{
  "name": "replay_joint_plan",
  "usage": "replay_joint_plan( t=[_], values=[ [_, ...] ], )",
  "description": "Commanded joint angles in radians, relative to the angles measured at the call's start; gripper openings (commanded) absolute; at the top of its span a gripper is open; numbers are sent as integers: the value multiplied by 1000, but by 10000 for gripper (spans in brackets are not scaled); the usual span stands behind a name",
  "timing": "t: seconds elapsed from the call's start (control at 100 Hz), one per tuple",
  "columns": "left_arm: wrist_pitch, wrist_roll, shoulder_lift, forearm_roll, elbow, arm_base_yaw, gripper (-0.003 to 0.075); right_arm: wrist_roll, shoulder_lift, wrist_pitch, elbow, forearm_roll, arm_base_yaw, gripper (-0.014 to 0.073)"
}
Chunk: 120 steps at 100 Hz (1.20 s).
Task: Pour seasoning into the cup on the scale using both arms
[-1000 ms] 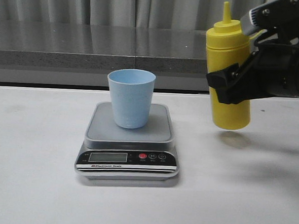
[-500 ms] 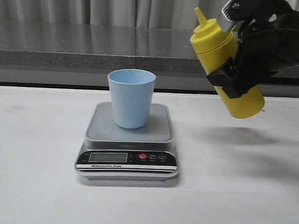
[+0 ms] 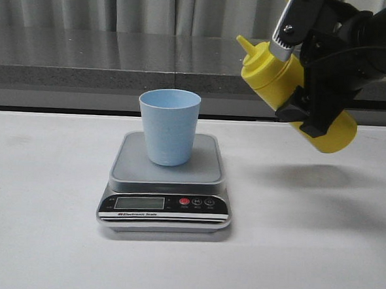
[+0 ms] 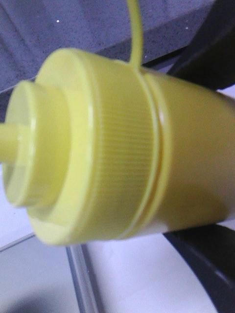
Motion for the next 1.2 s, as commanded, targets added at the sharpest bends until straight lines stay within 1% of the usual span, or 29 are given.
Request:
replay_joint_plan(
  t=[0.0,0.2,0.44,0.67,0.89,1.19],
  values=[
    [-84,-8,5,-10,-26,3,-20,-7,-49,-3,-52,-34,9,276],
    [-84,-8,5,-10,-26,3,-20,-7,-49,90,-117,-92,51,276],
    [-84,-8,5,-10,-26,3,-20,-7,-48,192,-186,-251,102,276],
    [-84,-8,5,-10,-26,3,-20,-7,-39,242,-216,-383,151,276],
    [-84,-8,5,-10,-26,3,-20,-7,11,354,-266,-485,210,276],
    [-84,-8,5,-10,-26,3,-20,-7,30,409,-268,-663,244,276]
  ],
)
